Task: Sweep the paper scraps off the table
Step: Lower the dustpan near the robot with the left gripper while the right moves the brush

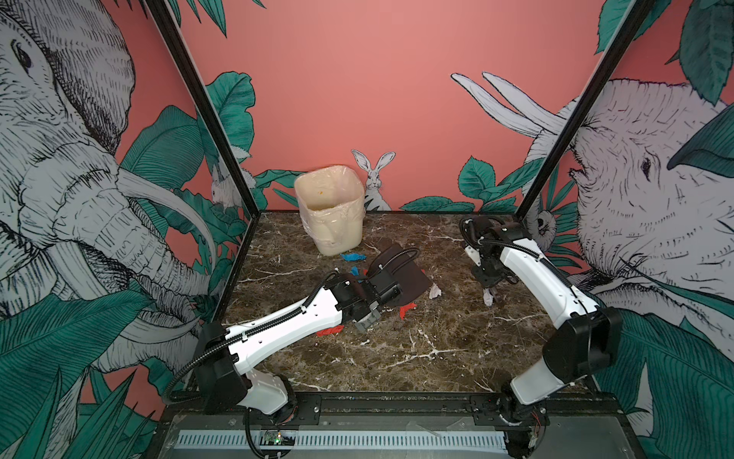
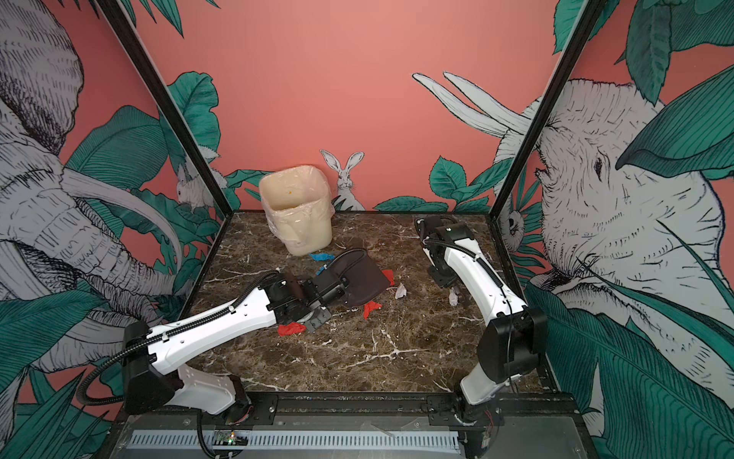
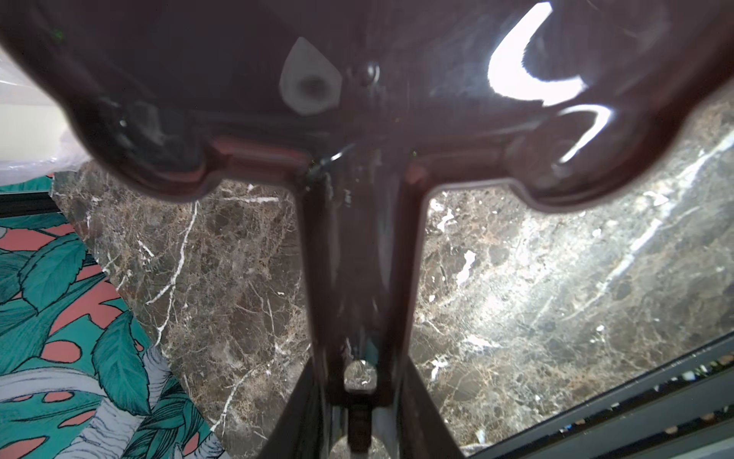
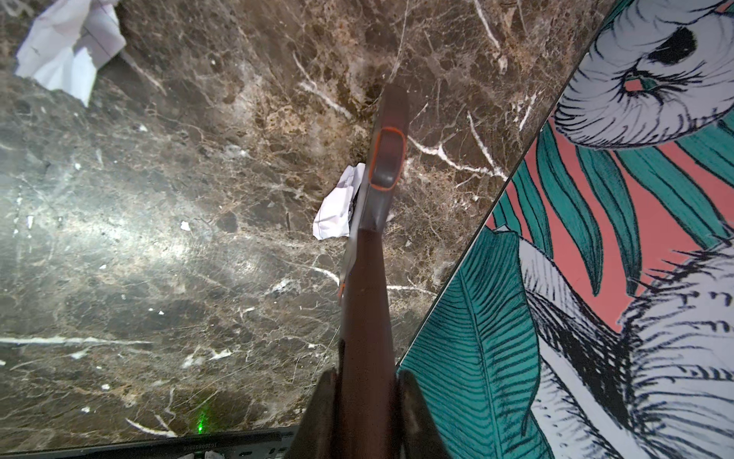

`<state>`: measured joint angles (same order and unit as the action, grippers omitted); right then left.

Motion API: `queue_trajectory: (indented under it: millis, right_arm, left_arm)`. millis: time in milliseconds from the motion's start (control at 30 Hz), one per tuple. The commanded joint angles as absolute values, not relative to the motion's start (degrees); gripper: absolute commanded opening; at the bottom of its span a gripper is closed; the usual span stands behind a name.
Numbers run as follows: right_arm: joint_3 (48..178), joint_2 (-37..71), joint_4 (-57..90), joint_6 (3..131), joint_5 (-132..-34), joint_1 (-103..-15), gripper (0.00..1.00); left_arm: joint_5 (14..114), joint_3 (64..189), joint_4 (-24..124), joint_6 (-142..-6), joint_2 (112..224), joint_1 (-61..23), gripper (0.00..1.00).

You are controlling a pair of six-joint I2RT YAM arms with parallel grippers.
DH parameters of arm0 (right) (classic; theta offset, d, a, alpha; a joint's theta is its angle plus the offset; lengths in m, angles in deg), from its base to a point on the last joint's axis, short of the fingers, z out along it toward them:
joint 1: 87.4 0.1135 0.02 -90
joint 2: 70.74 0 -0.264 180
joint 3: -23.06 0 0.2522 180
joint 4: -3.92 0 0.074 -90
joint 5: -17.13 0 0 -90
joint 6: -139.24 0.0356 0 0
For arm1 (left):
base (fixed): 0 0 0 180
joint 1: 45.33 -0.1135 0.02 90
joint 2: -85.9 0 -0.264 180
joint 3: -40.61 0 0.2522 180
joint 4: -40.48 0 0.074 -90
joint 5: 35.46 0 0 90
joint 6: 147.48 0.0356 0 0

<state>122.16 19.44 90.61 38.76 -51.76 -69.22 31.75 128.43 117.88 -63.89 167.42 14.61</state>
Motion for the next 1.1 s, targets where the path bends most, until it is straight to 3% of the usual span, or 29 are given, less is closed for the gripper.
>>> queue_trajectory:
  millis: [0, 500, 700, 1067]
  right_arm:
    - [120.3, 16.1, 97.0, 40.8, -58.5, -66.3, 0.0]
    - [124.8, 10.4, 103.5, 51.3, -69.6, -52.5, 0.0]
    - [128.2, 8.6, 107.6, 55.7, -64.2, -52.2, 0.0]
    - [126.3, 10.7, 107.0, 58.9, -62.6, -50.7, 0.0]
  left_arm:
    - [32.9, 127.4, 120.0, -66.2, 165.7, 15.5, 0.0]
    - [34.7, 124.9, 125.3, -72.2, 165.0, 20.7, 0.0]
    - [37.5, 123.9, 125.8, -73.3, 165.7, 23.1, 0.0]
    - [47.8, 120.7, 124.4, -72.5, 165.9, 27.3, 0.0]
